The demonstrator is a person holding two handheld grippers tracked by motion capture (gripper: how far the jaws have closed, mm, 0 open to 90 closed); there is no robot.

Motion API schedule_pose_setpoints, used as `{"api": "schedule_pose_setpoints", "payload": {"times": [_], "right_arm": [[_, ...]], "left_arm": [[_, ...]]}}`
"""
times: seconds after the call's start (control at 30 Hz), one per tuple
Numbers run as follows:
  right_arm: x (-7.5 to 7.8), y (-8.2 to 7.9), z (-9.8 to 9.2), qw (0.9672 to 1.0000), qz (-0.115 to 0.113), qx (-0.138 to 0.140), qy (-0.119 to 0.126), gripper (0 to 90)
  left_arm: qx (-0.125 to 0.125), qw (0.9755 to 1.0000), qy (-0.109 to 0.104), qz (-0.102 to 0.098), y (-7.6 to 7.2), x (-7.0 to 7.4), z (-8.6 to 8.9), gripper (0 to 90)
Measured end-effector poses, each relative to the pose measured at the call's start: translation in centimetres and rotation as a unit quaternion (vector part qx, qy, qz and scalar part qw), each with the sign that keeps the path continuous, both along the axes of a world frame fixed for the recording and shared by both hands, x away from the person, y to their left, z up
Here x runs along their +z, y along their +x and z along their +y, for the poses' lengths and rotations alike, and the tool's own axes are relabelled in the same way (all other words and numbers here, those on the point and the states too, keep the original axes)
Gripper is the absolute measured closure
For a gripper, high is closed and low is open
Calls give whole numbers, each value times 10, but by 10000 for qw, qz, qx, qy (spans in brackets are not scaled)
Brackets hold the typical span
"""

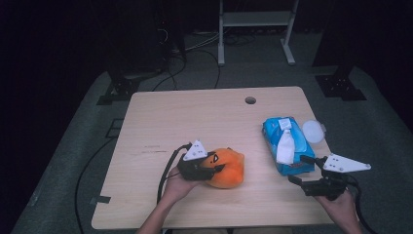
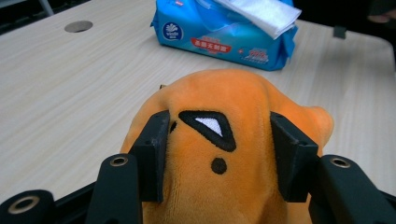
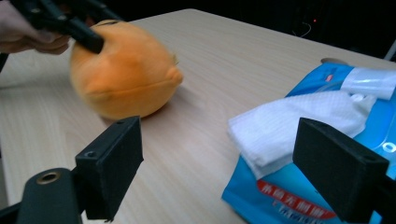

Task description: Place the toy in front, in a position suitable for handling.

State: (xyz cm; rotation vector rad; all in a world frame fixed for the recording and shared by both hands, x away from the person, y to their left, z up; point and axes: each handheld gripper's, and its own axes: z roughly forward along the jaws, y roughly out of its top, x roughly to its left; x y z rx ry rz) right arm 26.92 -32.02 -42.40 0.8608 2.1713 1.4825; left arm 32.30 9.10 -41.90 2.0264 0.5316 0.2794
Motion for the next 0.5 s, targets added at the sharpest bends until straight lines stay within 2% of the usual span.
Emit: {"api": "schedule_pose_setpoints", "payload": {"times": [0.2, 0.4, 0.47, 0.5], "right_arm": [[11, 25, 2, 9997, -38, 29, -238, 213], [13, 58, 9, 9983, 85, 79, -575, 285], [11, 69, 10, 9975, 184, 97, -676, 299], [11, 69, 10, 9975, 184, 97, -676, 299]], "left_arm": [[121, 9998, -158, 61, -8, -7, 2, 426], [103, 9999, -110, 30, -13, -10, 3, 378], [70, 9999, -87, 100, -13, -10, 5, 357], [70, 9999, -87, 100, -13, -10, 5, 344]]}}
